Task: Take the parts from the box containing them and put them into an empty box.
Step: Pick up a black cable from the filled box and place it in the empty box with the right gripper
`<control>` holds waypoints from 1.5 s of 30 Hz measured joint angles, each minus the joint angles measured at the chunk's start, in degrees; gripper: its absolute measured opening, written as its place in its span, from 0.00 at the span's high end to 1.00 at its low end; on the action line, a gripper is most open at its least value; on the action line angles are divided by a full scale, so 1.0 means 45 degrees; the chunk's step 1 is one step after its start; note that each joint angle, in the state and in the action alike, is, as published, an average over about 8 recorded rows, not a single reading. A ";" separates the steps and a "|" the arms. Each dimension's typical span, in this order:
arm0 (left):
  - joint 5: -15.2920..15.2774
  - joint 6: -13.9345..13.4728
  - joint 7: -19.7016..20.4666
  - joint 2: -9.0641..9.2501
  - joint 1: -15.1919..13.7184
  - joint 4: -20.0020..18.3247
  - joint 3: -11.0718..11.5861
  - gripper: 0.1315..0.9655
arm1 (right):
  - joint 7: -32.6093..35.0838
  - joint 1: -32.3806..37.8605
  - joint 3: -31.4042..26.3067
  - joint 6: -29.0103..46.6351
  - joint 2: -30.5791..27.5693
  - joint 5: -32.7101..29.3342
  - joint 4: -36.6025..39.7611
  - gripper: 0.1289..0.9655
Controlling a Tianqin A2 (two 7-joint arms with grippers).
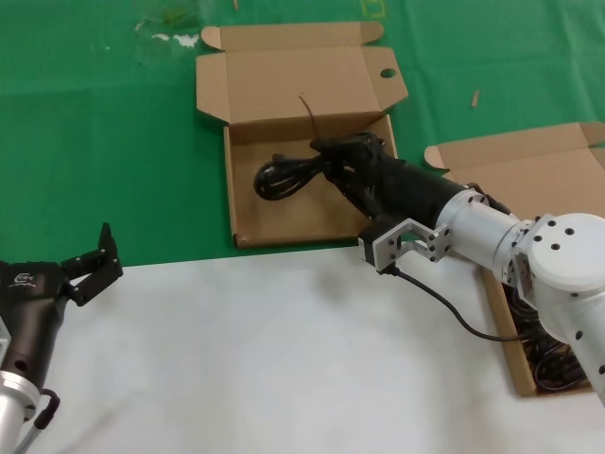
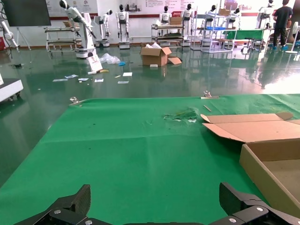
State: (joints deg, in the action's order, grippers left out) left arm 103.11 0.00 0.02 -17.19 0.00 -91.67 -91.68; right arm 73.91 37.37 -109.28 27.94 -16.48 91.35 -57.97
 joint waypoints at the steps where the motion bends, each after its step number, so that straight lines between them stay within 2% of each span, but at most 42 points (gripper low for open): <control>1: 0.0000 0.0000 0.0000 0.0000 0.0000 0.0000 0.0000 0.00 | 0.0000 0.0000 0.0000 0.0000 0.0000 0.0000 0.0000 0.87; 4: 0.0000 0.0000 0.0000 0.0000 0.0000 0.0000 0.0000 0.00 | 0.0000 0.0000 0.0000 0.0000 0.0000 0.0000 0.0000 0.86; 12: 0.0000 0.0000 0.0000 0.0000 0.0000 0.0000 0.0000 0.00 | 0.0000 0.0000 0.0000 0.0000 0.0000 0.0000 0.0000 0.74; 16: 0.0000 0.0000 0.0000 0.0000 0.0000 0.0000 0.0000 0.00 | 0.0000 0.0000 0.0000 0.0000 0.0000 0.0000 0.0000 0.74; 24: 0.0000 0.0000 0.0000 0.0000 0.0000 0.0000 0.0000 0.00 | 0.0000 0.0000 0.0000 0.0000 0.0000 0.0000 0.0000 0.54; 25: 0.0000 0.0000 0.0000 0.0000 0.0000 0.0000 0.0000 0.00 | 0.0000 0.0000 0.0000 0.0000 0.0000 0.0000 0.0000 0.54; 33: 0.0000 0.0000 0.0000 0.0000 0.0000 0.0000 0.0000 0.00 | -0.0001 0.0000 0.0000 0.0000 0.0000 0.0000 0.0000 0.30; 42: 0.0000 0.0000 0.0000 0.0000 0.0000 0.0000 0.0000 0.00 | -0.0001 0.0000 0.0000 0.0000 0.0000 0.0000 0.0000 0.12; 45: 0.0000 0.0000 0.0000 0.0000 0.0000 0.0000 0.0000 0.00 | -0.0001 0.0000 0.0000 0.0000 0.0000 0.0000 0.0000 0.09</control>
State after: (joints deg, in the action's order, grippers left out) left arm 103.11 0.00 0.02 -17.19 0.00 -91.67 -91.68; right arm 73.90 37.37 -109.28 27.94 -16.48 91.35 -57.97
